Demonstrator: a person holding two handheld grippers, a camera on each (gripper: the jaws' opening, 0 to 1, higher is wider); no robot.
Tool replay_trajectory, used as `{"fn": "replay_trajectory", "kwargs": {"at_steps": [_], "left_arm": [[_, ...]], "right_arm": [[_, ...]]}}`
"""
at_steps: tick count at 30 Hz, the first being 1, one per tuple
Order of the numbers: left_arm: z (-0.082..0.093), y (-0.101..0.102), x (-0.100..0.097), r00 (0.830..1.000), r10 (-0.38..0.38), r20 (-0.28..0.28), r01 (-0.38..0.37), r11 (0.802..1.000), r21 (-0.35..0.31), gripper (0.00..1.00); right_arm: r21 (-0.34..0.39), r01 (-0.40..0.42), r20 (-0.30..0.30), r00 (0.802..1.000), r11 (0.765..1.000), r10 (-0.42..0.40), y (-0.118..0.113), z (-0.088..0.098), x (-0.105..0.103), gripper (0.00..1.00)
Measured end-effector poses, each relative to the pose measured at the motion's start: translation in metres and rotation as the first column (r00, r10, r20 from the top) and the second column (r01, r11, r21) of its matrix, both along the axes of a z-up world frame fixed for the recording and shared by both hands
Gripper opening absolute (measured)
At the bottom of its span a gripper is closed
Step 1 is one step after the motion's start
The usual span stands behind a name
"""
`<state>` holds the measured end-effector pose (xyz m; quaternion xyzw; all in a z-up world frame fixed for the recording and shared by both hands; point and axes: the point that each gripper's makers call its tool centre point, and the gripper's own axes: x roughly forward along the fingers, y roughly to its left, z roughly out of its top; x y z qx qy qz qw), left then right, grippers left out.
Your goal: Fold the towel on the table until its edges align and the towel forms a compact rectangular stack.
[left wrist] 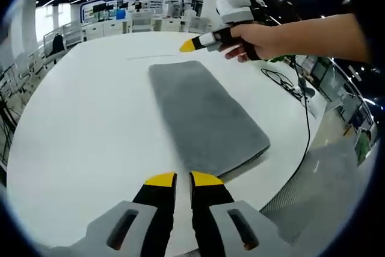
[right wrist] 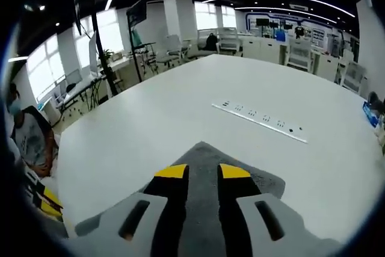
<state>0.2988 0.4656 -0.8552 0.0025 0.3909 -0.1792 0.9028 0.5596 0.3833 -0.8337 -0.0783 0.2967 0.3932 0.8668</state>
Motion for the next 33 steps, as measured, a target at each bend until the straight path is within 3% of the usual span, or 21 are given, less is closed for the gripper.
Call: {"fn": "replay_trajectory", "kwargs": {"at_steps": [8, 12, 16, 18, 23, 25, 28, 33], "left_arm": [[0.009, 0.011, 0.003, 1.0, 0.013, 0.021, -0.013, 1.0, 0.005, 0.09], [0.011, 0.016, 0.002, 0.999, 0.021, 0.028, -0.021, 1.0, 0.003, 0.09], [0.012, 0.023, 0.002, 0.999, 0.044, 0.03, -0.044, 0.999, -0.005, 0.1], [0.012, 0.027, 0.003, 0.998, 0.05, 0.03, -0.05, 0.999, -0.005, 0.1], [0.013, 0.03, 0.003, 0.998, 0.058, 0.034, -0.058, 0.998, -0.004, 0.1], [0.013, 0.031, 0.004, 0.997, 0.062, 0.037, -0.062, 0.998, -0.005, 0.1], [0.013, 0.031, 0.004, 0.997, 0.065, 0.037, -0.065, 0.998, -0.006, 0.1], [0.016, 0.03, 0.004, 0.997, 0.065, 0.045, -0.065, 0.998, -0.006, 0.1]], "right_arm": [[-0.062, -0.077, -0.015, 0.997, 0.995, 0.076, 0.011, -0.017, -0.019, 0.16], [-0.085, -0.118, -0.037, 0.993, 0.989, 0.115, 0.021, -0.033, -0.02, 0.16], [-0.149, -0.208, -0.079, 0.977, 0.967, 0.198, 0.023, -0.05, -0.05, 0.16], [-0.151, -0.215, -0.086, 0.975, 0.965, 0.204, 0.025, -0.057, -0.051, 0.15], [-0.142, -0.245, -0.131, 0.965, 0.959, 0.227, 0.032, -0.062, -0.067, 0.14], [-0.137, -0.314, -0.159, 0.943, 0.94, 0.292, 0.039, -0.065, -0.081, 0.13], [-0.143, -0.338, -0.17, 0.934, 0.93, 0.314, 0.041, -0.067, -0.093, 0.12], [-0.139, -0.359, -0.191, 0.924, 0.923, 0.331, 0.038, -0.061, -0.1, 0.11]]}}
